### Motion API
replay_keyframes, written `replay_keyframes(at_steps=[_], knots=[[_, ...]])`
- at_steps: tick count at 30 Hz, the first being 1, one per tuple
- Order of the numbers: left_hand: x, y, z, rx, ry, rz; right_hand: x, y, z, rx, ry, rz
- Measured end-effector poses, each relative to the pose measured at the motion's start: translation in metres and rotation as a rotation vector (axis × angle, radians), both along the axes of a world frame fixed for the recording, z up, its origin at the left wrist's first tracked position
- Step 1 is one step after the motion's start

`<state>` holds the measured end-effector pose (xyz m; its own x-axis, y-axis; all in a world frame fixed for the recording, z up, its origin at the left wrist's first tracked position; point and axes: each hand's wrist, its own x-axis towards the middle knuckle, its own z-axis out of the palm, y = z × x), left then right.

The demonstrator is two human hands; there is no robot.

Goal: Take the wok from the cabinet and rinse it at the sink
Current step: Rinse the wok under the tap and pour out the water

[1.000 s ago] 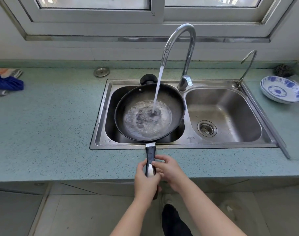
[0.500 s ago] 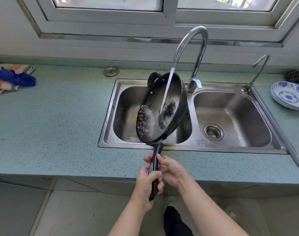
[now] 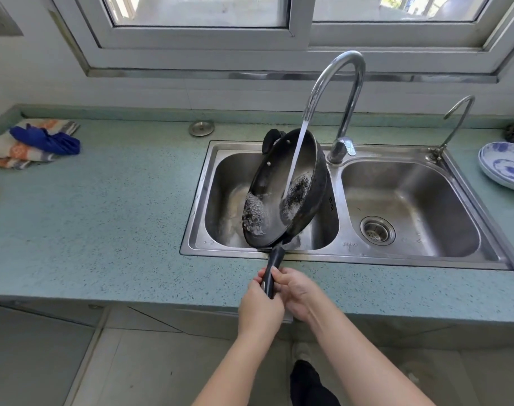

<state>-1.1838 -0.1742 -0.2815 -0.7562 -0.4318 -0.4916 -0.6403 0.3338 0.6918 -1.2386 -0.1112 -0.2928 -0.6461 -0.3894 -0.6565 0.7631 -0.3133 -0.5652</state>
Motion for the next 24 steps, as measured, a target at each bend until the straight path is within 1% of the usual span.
replay_keyframes(at_steps=[2,8,12,16,24], knots=[[0.002,-0.005,-0.003,0.061,0.024,0.017,0.0,-0.003,0.001,0.026,0.006,0.003],[0.004,-0.02,-0.005,0.138,0.08,0.05,0.0,-0.012,0.002,0.089,0.098,0.062],[0.004,-0.024,-0.005,0.257,0.083,0.094,0.001,-0.014,0.001,0.129,0.157,0.079],[0.006,-0.028,-0.003,0.419,0.087,0.14,0.001,-0.012,0.003,0.173,0.206,0.094],[0.01,-0.022,-0.003,0.647,0.093,0.041,0.002,0.001,-0.005,0.364,0.331,0.054]])
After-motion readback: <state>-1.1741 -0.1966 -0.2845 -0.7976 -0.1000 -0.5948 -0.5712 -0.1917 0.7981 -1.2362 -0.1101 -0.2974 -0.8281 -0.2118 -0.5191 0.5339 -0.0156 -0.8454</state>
